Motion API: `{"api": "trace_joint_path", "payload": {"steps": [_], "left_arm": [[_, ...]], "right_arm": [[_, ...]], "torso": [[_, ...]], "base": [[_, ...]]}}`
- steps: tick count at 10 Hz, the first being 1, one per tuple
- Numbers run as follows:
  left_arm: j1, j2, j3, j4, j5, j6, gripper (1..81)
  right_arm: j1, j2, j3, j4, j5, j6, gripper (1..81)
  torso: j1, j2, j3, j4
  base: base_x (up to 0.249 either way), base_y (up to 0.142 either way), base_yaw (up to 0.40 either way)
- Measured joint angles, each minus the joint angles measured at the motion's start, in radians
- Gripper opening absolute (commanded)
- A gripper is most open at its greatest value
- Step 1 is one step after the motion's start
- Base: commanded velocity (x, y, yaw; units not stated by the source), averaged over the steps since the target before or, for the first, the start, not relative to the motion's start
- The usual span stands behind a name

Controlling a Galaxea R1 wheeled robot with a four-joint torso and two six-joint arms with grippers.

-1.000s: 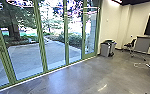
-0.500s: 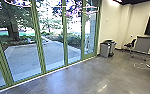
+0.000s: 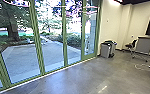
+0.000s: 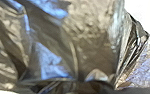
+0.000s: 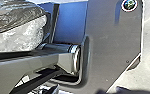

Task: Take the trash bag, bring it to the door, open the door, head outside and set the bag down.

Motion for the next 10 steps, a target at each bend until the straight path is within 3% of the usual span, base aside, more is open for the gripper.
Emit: {"api": "trace_joint_path", "payload": {"steps": [10], "left_arm": [[0.000,0.000,0.000,0.000,-0.027,0.000,1.0]], "right_arm": [[0.000,0.000,0.000,0.000,0.000,0.000,81.1]], "torso": [[0.000,0.000,0.000,0.000]], "base": [[0.153,0.000,0.000]]}}
